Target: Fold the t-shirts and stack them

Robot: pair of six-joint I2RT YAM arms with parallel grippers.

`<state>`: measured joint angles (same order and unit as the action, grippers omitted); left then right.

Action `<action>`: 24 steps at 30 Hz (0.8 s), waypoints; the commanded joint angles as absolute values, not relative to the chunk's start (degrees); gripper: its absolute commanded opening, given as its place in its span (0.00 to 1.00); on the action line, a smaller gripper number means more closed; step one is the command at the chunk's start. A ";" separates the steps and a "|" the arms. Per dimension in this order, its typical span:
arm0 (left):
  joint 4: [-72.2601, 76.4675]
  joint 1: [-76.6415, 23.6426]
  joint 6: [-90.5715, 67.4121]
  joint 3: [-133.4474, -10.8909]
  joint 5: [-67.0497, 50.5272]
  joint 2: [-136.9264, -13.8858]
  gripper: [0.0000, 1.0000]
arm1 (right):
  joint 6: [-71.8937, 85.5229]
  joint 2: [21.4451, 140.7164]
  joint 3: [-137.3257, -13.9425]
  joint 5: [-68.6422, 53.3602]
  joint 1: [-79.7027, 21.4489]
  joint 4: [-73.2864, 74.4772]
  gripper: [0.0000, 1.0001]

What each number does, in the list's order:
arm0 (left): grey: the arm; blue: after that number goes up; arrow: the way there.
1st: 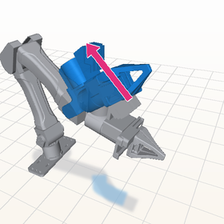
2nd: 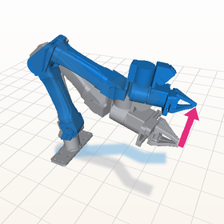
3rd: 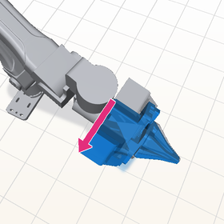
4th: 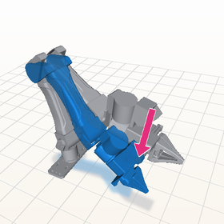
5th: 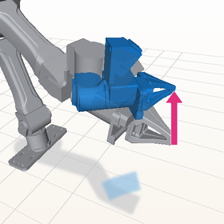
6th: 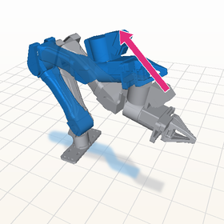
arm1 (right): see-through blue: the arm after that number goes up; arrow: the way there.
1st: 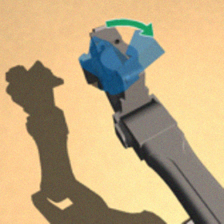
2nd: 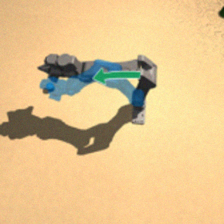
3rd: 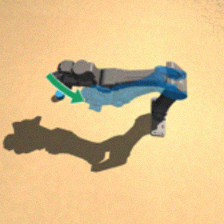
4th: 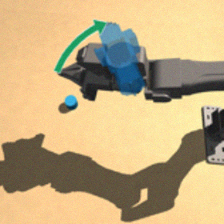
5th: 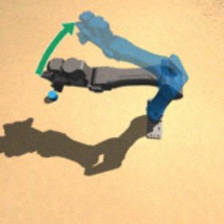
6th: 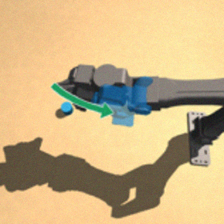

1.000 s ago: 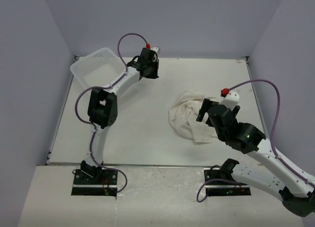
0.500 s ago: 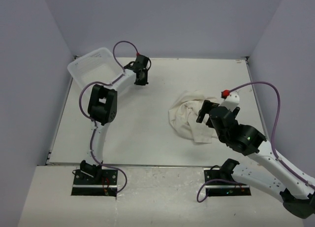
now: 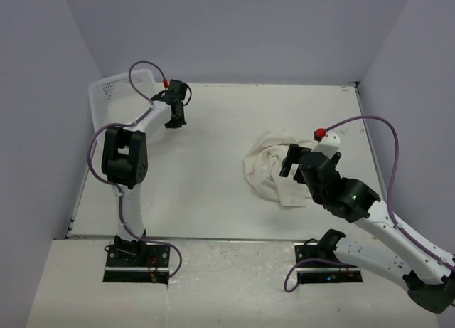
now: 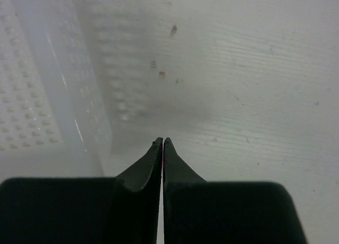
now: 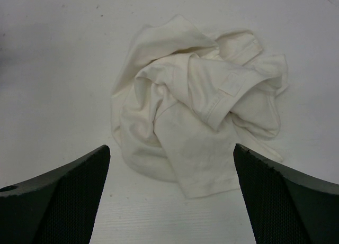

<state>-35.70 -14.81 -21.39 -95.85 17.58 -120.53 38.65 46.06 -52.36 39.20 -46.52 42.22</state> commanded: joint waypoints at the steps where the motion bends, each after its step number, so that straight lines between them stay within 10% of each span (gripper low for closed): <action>1: -35.24 -11.61 -21.98 -94.75 20.22 -116.72 0.00 | 38.15 45.44 -52.21 38.23 -46.85 40.52 0.99; 24: -38.75 0.00 -20.66 -106.07 14.68 -125.15 0.00 | 38.41 41.22 -48.43 37.88 -46.85 41.49 0.99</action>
<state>-37.78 -1.32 -21.43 -101.93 15.11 -123.70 38.37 40.56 -48.86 38.61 -46.52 42.59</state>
